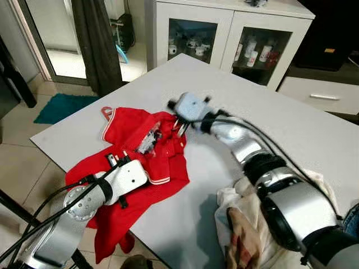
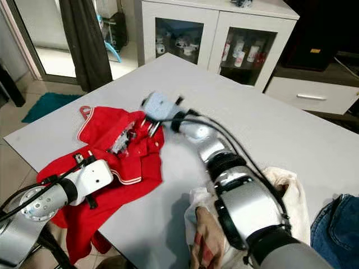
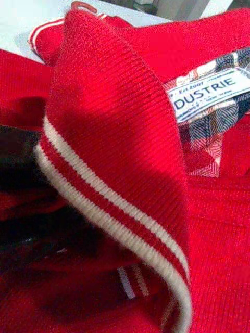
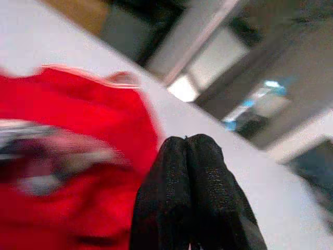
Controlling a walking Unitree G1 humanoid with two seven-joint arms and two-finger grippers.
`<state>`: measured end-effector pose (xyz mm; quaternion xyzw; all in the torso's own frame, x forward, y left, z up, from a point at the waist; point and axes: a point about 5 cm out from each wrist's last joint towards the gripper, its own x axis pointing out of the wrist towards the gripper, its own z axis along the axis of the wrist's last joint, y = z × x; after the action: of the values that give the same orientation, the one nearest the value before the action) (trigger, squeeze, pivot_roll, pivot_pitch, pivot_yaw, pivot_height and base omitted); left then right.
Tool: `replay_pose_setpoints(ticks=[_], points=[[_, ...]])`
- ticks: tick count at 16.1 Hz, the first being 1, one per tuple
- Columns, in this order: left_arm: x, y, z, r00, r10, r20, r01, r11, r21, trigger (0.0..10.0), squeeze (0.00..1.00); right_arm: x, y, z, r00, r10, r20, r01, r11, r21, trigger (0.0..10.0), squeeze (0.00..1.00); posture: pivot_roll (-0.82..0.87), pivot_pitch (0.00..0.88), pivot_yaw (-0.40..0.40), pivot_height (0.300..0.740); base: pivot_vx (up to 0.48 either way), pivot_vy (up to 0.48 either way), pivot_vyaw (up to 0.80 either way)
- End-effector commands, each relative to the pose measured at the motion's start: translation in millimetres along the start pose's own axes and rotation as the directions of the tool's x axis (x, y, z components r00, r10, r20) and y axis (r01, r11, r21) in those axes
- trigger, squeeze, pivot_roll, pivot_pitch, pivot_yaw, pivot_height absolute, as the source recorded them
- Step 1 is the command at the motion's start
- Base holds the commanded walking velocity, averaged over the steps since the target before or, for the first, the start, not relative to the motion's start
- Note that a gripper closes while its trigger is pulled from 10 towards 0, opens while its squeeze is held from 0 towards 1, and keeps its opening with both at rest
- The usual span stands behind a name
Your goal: Hang hanger
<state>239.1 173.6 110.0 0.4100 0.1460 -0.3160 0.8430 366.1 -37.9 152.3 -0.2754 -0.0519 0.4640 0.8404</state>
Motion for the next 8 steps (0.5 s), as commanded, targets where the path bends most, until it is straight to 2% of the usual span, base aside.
replay_pose_setpoints(ticks=[1,3,4,5,6,7,8], points=[[0.2,-5.5,-3,0.999,-0.041,-0.03,0.041,0.999,0.003,10.0,0.0,0.1,12.0,-3,0.991,0.136,0.0,-0.136,0.991,-0.001,10.0,0.0,0.21,0.003,-0.077,0.74,0.0,0.0,0.0],[-1.9,-6.5,-3,0.998,-0.049,-0.038,0.05,0.999,0.005,10.0,0.0,1.3,12.0,2,0.991,0.128,0.041,-0.127,0.992,-0.02,10.0,0.0,0.21,0.002,-0.078,0.74,0.0,0.0,0.0],[-3.5,-8.2,-4,0.997,-0.06,-0.046,0.061,0.998,0.012,10.0,0.0,1.8,7.1,7,0.993,0.11,0.032,-0.105,0.986,-0.132,10.0,0.0,0.21,0.003,-0.077,0.74,0.0,0.0,0.0],[-3.9,-8.9,-4,0.997,-0.066,-0.047,0.067,0.998,0.018,10.0,0.0,1.5,4.4,10,0.994,0.106,0.025,-0.099,0.975,-0.198,10.0,0.0,0.21,0.003,-0.075,0.74,0.0,0.0,0.0],[-3.8,-9.2,-3,0.997,-0.074,-0.038,0.075,0.997,0.035,10.0,0.0,-0.1,-3.3,13,0.995,0.104,-0.005,-0.1,0.945,-0.313,10.0,0.0,0.21,0.003,-0.075,0.74,0.0,0.0,0.0],[-3.7,-7.7,0,0.997,-0.067,-0.025,0.068,0.996,0.053,10.0,0.0,-5.8,-21.0,15,0.995,0.08,-0.058,-0.095,0.931,-0.352,10.0,0.0,0.21,0.003,-0.08,0.74,0.0,0.0,0.0],[-3.6,-7.3,0,0.998,-0.064,-0.025,0.066,0.996,0.059,10.0,0.0,-8.0,-27.1,16,0.996,0.065,-0.065,-0.083,0.936,-0.342,10.0,0.0,0.22,0.003,-0.087,0.74,0.0,0.0,0.0]])
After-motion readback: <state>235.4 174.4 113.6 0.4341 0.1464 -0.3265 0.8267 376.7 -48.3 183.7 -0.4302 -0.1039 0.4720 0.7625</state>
